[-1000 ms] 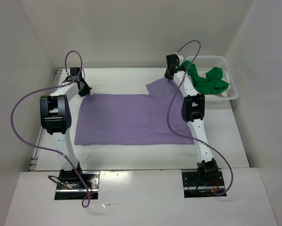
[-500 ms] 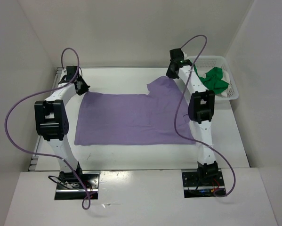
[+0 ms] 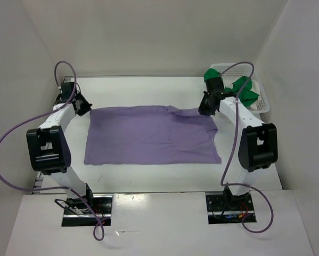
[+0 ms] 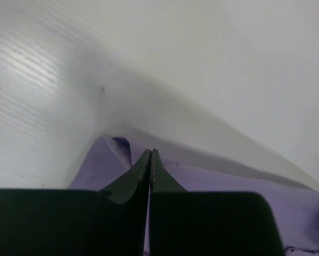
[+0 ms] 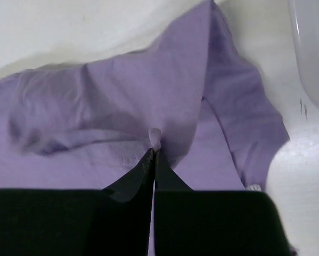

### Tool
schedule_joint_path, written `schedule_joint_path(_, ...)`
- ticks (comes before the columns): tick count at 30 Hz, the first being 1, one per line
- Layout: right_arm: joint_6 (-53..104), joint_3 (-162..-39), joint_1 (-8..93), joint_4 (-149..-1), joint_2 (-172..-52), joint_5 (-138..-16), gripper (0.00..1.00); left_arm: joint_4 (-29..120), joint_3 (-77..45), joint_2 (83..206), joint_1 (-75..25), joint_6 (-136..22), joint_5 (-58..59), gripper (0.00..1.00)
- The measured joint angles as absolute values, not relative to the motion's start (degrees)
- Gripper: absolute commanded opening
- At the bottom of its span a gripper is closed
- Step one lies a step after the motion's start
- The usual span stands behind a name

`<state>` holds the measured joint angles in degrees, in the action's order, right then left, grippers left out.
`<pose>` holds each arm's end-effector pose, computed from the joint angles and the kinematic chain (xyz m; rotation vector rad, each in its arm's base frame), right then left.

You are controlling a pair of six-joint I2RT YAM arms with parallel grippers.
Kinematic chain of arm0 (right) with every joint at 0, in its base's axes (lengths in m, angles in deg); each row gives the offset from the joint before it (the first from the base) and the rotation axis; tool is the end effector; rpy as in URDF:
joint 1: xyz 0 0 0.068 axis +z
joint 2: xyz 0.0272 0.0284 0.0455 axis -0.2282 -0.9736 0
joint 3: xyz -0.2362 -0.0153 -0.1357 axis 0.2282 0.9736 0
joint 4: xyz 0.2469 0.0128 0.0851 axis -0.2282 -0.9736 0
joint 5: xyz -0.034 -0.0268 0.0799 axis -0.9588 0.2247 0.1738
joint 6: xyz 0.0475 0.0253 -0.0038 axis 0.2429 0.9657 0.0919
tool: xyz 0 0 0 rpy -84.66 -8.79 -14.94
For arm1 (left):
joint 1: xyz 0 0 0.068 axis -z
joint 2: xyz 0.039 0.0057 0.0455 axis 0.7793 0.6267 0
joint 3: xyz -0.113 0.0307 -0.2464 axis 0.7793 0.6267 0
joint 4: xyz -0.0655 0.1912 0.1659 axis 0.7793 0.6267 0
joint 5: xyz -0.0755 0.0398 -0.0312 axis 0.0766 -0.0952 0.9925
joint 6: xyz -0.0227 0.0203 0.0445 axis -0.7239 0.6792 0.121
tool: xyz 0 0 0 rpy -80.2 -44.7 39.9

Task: Fold and stack the t-shirts
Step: Grap the side of the flattened tshirt furthest away from the robot with both arms, then fold the other side of the tshirt into a rectangle

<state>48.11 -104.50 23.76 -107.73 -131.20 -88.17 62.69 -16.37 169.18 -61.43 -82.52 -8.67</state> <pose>0.3751 0.0678 0.2535 0.4349 2.4928 0.2030 0.3861 0.0702 0.2386 -0.9302 2.1285 -0.2195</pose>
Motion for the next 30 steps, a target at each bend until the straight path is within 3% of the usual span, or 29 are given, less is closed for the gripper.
schedule_joint_path(7,48.90,-92.89,23.25,-108.69,-117.69,-87.26,0.00,63.65,-8.78,159.50,-64.14,-82.52,-7.60,0.00)
schedule_joint_path(19,49.51,-86.86,23.10,-115.77,-98.39,-83.63,0.02,67.23,-3.36,148.57,-64.93,-82.59,-7.53,0.00)
schedule_joint_path(24,50.87,-84.43,24.37,-121.30,-97.36,-84.83,0.06,67.60,3.26,146.76,-65.10,-83.20,-10.99,0.00)
schedule_joint_path(26,51.22,-84.46,25.15,-123.40,-98.78,-86.14,0.11,68.35,4.31,148.90,-65.70,-83.59,-11.31,0.08)
schedule_joint_path(27,51.35,-84.46,25.57,-124.41,-99.35,-86.62,0.14,68.72,4.66,149.71,-66.09,-83.83,-11.45,0.24)
schedule_joint_path(28,51.57,-84.46,25.96,-125.43,-99.74,-87.12,0.16,68.94,4.97,150.17,-66.46,-83.92,-11.60,0.33)
schedule_joint_path(29,51.68,-84.46,26.23,-126.51,-99.88,-87.74,0.31,69.02,5.29,150.23,-66.92,-84.66,-11.82,0.42)
schedule_joint_path(30,52.07,-84.46,26.47,-127.23,-99.85,-88.22,0.38,69.18,5.34,150.19,-67.38,-85.21,-12.06,0.63)
